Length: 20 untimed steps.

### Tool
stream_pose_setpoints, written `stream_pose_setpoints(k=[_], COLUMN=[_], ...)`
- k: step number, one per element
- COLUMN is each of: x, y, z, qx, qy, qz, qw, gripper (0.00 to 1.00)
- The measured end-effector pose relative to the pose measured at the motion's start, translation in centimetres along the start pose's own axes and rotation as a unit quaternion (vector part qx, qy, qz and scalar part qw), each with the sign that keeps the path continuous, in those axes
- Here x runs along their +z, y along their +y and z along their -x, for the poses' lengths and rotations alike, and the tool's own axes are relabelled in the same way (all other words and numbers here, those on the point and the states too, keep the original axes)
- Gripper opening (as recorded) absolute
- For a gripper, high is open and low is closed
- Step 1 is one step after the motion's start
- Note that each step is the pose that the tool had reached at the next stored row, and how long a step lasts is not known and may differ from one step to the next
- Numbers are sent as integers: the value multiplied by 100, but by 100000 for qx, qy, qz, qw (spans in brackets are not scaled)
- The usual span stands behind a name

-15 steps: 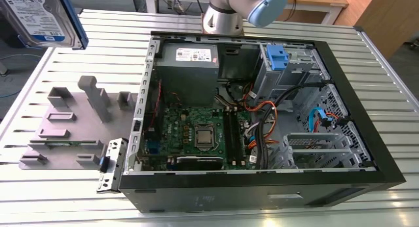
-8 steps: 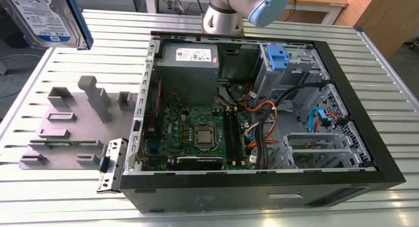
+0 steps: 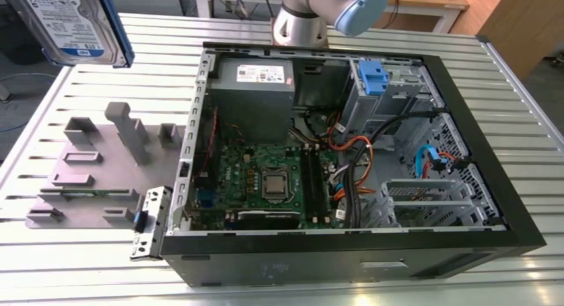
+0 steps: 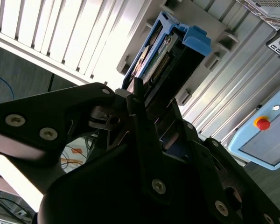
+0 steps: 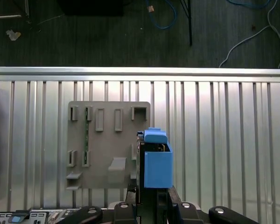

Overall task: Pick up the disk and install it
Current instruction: 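Pick up the disk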

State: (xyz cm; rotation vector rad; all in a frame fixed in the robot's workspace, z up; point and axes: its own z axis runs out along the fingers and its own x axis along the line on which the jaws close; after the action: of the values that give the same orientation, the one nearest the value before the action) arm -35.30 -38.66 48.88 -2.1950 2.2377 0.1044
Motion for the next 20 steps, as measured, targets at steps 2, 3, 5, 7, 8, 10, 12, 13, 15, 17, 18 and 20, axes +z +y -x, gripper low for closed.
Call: stream_pose_setpoints(k=[2, 3, 5, 7, 8, 10, 12, 13, 15, 17, 18, 20], x=[0, -1, -2, -3, -4, -5, -6, -7, -8, -9, -10, -10], y=[-30, -46, -77, -109, -127, -161, -196, -215, -250, -288, -305, -339], z=[1, 1, 1, 2, 3, 3, 4, 4, 5, 6, 6, 7], qx=[-2, -1, -3, -4, -2, -3, -1, -2, -1, -1, -1, 1], qy=[-5, 1, 2, -2, 0, 0, 1, 0, 1, 1, 0, -1], qz=[-4, 0, 2, 0, 1, 2, 2, -1, 2, 2, 3, -1], qw=[100000, 100000, 100000, 100000, 100000, 100000, 100000, 100000, 100000, 100000, 100000, 100000], gripper=[35, 35, 35, 35, 35, 35, 35, 35, 35, 35, 35, 35])
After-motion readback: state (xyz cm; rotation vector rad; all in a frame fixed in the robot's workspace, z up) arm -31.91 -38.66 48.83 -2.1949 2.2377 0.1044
